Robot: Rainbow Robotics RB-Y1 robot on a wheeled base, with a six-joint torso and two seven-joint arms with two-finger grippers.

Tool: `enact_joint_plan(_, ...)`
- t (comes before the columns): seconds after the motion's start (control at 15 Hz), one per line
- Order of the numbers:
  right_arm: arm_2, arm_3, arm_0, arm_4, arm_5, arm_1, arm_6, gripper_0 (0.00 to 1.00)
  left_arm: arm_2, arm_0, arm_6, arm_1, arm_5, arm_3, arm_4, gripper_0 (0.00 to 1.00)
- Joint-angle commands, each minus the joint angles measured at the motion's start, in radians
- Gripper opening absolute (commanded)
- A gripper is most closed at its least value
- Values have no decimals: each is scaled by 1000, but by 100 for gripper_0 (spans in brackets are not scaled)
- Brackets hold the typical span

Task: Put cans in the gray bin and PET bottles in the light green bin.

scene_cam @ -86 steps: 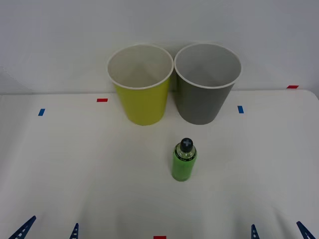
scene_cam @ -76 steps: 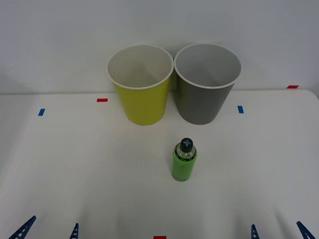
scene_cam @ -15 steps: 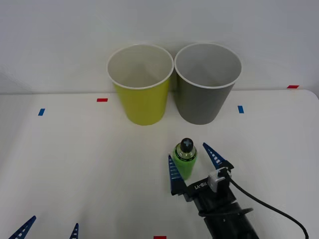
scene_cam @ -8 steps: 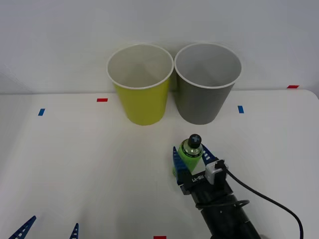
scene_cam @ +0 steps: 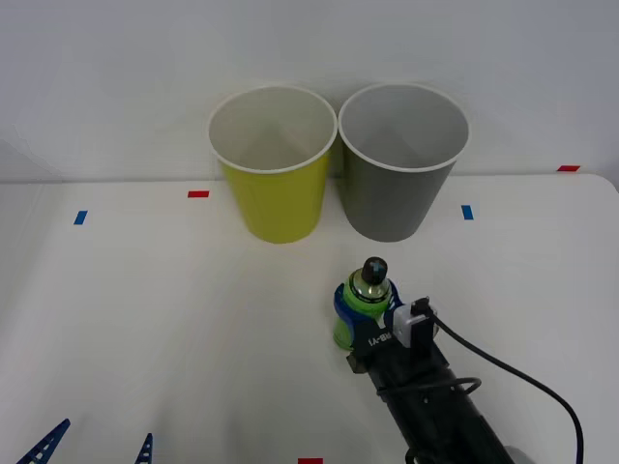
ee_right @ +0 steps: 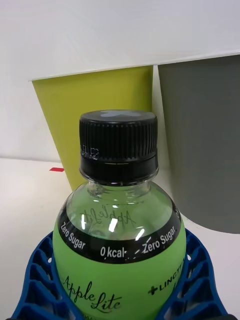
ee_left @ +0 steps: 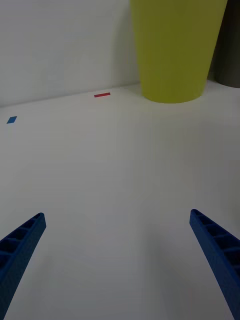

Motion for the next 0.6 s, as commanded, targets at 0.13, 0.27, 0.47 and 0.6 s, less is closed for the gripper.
enact_joint_plan(0.13,-36,-241,-4,3,333,-17,-4,9,0,0,0,0,0,0,0,100)
enact_joint_plan(0.27,-52,-317,-20,4,449,-32,-4,9,0,0,0,0,0,0,0,100)
enact_joint_plan(0.47,-82,-471,-90,3,740,-50,-12,8,0,0,0,0,0,0,0,100)
enact_joint_plan(0.6,-96,-563,-156,-3,935,-70,-22,7,0,0,0,0,0,0,0,100)
